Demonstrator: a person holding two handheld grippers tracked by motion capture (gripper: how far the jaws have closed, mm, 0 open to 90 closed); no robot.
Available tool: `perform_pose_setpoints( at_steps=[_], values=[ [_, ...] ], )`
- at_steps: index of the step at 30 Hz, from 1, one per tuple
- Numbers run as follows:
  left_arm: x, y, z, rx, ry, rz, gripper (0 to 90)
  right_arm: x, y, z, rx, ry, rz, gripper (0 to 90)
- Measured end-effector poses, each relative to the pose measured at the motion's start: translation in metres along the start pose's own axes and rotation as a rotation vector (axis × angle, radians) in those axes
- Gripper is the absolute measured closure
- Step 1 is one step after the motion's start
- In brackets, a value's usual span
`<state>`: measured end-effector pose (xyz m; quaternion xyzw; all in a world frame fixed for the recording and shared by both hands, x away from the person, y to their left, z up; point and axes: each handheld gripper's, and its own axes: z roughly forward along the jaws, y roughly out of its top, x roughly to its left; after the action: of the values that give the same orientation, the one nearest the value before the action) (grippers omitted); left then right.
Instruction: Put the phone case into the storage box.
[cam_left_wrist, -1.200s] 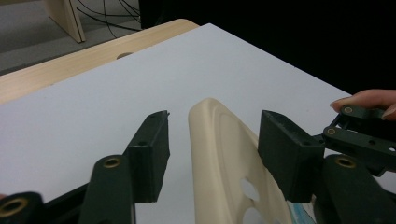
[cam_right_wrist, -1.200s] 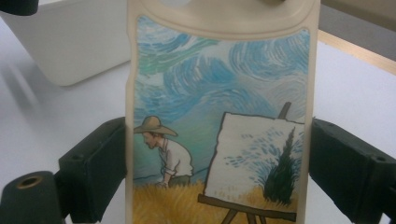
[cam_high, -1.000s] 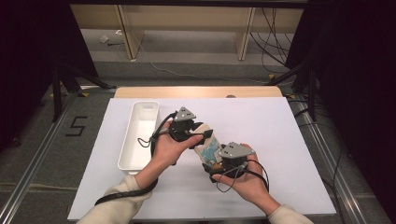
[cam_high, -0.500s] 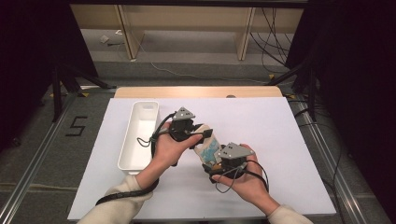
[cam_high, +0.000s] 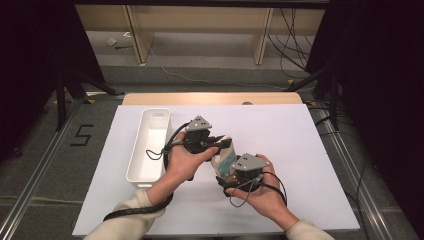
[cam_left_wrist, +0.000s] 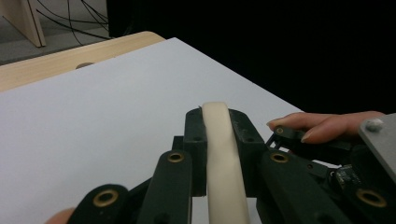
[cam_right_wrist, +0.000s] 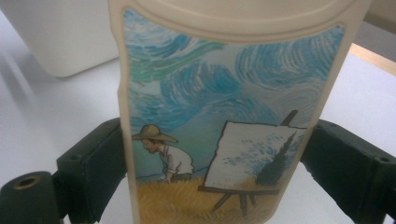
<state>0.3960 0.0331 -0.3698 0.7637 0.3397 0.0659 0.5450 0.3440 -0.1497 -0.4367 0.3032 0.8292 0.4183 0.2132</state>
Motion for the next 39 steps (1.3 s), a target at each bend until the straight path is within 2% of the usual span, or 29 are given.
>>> perform_pose_setpoints(
  at_steps=[8, 12, 14, 16, 17, 19, 23, 31, 33, 39],
  values=[
    [0.0, 0.001, -0.001, -0.004, -0.03, 0.0, 79.0, -0.002, 0.0, 0.001, 0.001, 0.014, 0.026, 9.5],
    [-0.001, 0.002, -0.002, -0.009, -0.043, 0.017, 79.0, -0.004, 0.0, 0.001, 0.001, 0.026, 0.027, 9.1],
    [-0.002, 0.003, -0.003, -0.014, -0.047, 0.022, 79.0, -0.005, 0.0, 0.0, -0.009, 0.036, 0.022, 8.9],
    [-0.003, 0.005, -0.006, -0.016, -0.031, 0.052, 79.0, -0.007, 0.001, -0.001, -0.013, 0.045, 0.012, 9.1],
    [-0.003, 0.006, -0.007, -0.016, -0.016, 0.074, 79.0, -0.008, 0.002, -0.002, -0.018, 0.047, -0.001, 9.9],
    [-0.003, 0.007, -0.009, -0.019, -0.031, 0.071, 79.1, -0.01, 0.002, -0.003, 0.006, 0.07, -0.048, 8.1],
    [-0.003, 0.008, -0.01, -0.004, -0.04, 0.092, 79.0, -0.013, 0.002, -0.005, -0.013, 0.084, -0.028, 8.3],
    [0.0, 0.007, -0.012, 0.039, -0.095, 0.122, 79.0, -0.021, 0.003, -0.01, -0.048, 0.1, -0.016, 8.8],
    [0.0, 0.006, -0.012, 0.047, -0.111, 0.129, 79.0, -0.023, 0.002, -0.01, -0.055, 0.121, -0.004, 13.8],
    [0.0, 0.006, -0.011, 0.077, -0.158, 0.133, 79.0, -0.025, 0.001, -0.009, -0.045, 0.177, -0.016, 16.0]
  ],
)
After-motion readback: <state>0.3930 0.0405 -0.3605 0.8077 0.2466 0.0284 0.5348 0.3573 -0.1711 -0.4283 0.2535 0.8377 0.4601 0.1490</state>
